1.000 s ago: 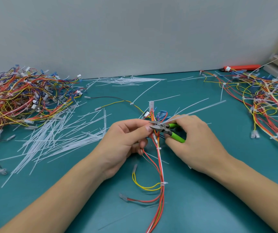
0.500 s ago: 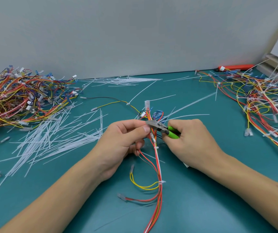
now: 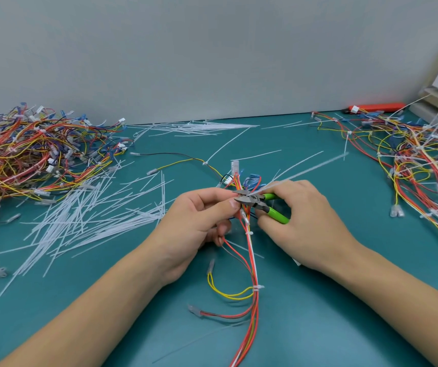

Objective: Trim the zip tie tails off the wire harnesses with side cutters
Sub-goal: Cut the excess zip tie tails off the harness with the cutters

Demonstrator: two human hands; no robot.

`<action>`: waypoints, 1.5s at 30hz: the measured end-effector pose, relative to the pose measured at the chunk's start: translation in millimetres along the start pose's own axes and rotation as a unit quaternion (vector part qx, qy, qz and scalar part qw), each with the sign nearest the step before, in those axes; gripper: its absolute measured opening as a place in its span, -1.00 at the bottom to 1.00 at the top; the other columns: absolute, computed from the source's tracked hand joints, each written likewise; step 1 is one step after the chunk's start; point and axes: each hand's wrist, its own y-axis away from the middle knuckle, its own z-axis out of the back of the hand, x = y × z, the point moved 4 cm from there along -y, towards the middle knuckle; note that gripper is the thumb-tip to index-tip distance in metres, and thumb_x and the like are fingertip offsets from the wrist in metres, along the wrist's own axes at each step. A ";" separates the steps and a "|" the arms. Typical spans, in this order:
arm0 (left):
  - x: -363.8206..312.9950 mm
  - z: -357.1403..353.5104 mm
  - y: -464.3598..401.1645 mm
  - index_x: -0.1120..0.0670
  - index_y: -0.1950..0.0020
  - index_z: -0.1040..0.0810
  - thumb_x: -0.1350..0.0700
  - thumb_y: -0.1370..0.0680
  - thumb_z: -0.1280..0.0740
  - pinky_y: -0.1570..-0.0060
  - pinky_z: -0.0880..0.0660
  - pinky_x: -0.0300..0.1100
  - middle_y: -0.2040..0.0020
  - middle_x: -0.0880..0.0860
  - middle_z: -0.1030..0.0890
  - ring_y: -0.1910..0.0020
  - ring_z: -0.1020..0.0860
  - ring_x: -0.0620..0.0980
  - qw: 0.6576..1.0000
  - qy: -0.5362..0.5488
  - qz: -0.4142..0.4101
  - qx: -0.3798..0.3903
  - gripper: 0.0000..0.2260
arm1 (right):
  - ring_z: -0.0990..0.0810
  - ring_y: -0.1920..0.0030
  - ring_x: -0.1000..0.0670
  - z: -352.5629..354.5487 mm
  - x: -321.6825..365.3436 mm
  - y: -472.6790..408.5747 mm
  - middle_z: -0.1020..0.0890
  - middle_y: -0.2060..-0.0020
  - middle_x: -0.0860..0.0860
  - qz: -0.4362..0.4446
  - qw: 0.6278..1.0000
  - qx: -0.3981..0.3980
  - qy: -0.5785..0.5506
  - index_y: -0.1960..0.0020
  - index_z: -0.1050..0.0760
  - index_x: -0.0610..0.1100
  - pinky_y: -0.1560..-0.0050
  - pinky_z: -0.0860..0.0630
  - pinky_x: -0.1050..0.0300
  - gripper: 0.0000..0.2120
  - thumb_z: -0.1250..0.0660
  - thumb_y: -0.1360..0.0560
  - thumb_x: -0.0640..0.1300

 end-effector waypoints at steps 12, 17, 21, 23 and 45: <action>-1.2 -0.5 0.8 0.03 0.07 -0.71 0.06 -0.47 -0.45 0.44 -0.43 -0.31 0.23 -0.02 -0.64 0.43 -0.44 -0.11 1.000 -0.005 -0.008 0.008 -0.90 | -0.36 0.30 -0.03 -1.0 -3.9 -2.7 -0.47 0.42 0.07 -0.001 0.999 -0.034 -0.002 0.29 -0.40 -0.01 0.29 -0.25 0.17 -0.80 -0.28 -0.38 0.09; -3.6 -2.3 1.1 -0.01 0.12 -0.71 0.06 -0.48 -0.45 0.44 -0.43 -0.31 0.23 -0.04 -0.64 0.43 -0.43 -0.11 1.000 -0.011 -0.010 0.013 -0.95 | -0.27 0.34 -0.11 -2.2 -4.1 -3.0 -0.40 0.42 -0.01 0.005 0.999 -0.029 0.016 0.26 -0.28 -0.09 0.41 -0.13 0.13 -0.74 -0.24 -0.39 0.07; -3.6 -2.4 1.9 -0.01 0.11 -0.71 0.11 -0.54 -0.45 0.42 -0.43 -0.30 0.21 -0.02 -0.65 0.43 -0.43 -0.10 1.000 -0.013 -0.008 0.015 -0.94 | -0.26 0.38 0.00 -2.7 -4.3 -1.3 -0.40 0.46 0.03 -0.004 0.999 -0.032 -0.006 0.29 -0.32 -0.05 0.39 -0.21 0.09 -0.78 -0.26 -0.37 0.06; -2.8 -2.3 1.5 -0.01 0.10 -0.71 0.13 -0.55 -0.45 0.42 -0.43 -0.30 0.20 -0.01 -0.65 0.43 -0.42 -0.10 1.000 -0.011 -0.006 0.012 -0.94 | -0.40 0.24 0.06 -2.3 -4.8 -1.4 -0.51 0.41 0.14 -0.005 1.000 -0.030 -0.004 0.27 -0.47 0.03 0.24 -0.38 0.04 -0.86 -0.27 -0.37 0.08; -5.8 -3.4 1.7 0.01 0.18 -0.68 0.10 -0.48 -0.42 0.45 -0.39 -0.30 0.29 -0.04 -0.61 0.46 -0.40 -0.11 1.000 -0.007 0.017 0.019 -0.94 | -0.39 0.28 -0.02 -1.2 -3.3 0.6 -0.46 0.41 0.03 0.017 0.999 -0.040 -0.005 0.28 -0.39 -0.06 0.28 -0.32 0.02 -0.77 -0.31 -0.42 0.07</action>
